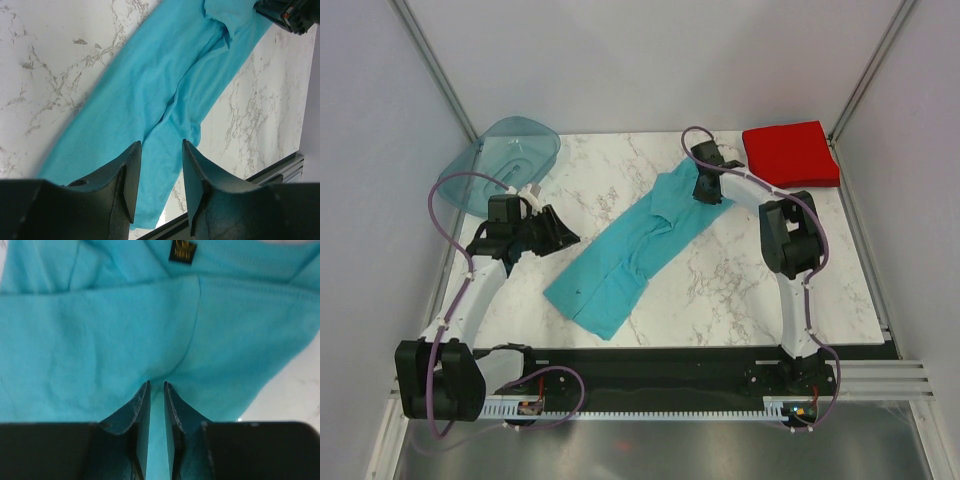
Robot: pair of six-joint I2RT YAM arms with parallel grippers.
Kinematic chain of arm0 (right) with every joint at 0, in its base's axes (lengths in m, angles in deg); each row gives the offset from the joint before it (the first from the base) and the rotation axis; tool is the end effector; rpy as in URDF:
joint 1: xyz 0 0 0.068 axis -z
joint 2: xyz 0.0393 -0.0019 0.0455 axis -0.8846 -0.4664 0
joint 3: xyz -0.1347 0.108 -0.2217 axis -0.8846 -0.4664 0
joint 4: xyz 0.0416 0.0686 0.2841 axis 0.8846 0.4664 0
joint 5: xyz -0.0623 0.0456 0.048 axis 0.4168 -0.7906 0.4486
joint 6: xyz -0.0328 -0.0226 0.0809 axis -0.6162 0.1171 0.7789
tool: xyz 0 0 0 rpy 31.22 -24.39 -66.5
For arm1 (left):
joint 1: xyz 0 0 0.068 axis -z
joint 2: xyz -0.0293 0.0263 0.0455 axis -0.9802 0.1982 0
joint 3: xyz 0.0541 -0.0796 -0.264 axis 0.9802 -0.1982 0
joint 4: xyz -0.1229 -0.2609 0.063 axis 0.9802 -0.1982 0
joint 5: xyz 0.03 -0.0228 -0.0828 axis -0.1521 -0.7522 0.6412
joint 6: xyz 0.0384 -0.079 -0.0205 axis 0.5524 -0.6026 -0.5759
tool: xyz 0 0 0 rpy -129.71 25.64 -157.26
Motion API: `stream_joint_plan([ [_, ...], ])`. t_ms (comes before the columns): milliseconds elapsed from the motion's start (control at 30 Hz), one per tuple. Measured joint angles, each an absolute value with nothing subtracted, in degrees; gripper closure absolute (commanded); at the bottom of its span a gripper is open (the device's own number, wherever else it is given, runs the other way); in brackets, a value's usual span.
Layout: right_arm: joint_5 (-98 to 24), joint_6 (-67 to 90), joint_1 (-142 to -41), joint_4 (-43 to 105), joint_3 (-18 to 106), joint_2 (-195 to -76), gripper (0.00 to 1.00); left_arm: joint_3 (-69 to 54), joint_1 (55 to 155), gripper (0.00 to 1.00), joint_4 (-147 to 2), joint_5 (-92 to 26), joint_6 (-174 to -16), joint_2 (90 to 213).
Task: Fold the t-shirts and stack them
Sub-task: Fold the tshirt
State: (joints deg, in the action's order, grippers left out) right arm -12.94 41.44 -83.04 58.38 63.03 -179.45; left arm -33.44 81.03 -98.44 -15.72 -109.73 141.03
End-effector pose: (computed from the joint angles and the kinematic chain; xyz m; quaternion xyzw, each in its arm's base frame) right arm 0.5024 0.1669 0.1188 0.1722 0.9369 0.0110 0.3042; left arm 0.2971 -0.0478 0.2257 -0.0961 0.8927 -0.2934 0.3281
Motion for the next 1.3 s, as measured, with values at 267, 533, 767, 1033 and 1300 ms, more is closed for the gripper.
stream_joint_plan([
  [267, -10.0, 32.6, -81.7, 59.6, 76.0, -188.4, 0.75, -33.4, 80.9, 0.54, -98.3, -15.7, -109.7, 140.8],
  [533, -10.3, 19.3, -80.1, 57.6, 90.1, -197.5, 0.75, -33.4, 80.8, 0.54, -98.3, -15.7, -109.7, 139.9],
  [767, -11.5, 13.2, -79.9, 55.1, 93.3, -199.7, 0.73, -33.4, 80.8, 0.54, -98.2, -15.0, -109.7, 139.9],
  [1033, -14.3, 26.2, -80.4, 59.0, 81.7, -187.8, 0.59, -32.3, 80.8, 0.54, -97.0, -11.0, -109.7, 143.7],
  [1300, -14.6, 40.1, -91.2, 59.1, 62.2, -164.7, 0.55, -32.3, 77.5, 0.59, -94.2, -9.6, -111.9, 151.7],
])
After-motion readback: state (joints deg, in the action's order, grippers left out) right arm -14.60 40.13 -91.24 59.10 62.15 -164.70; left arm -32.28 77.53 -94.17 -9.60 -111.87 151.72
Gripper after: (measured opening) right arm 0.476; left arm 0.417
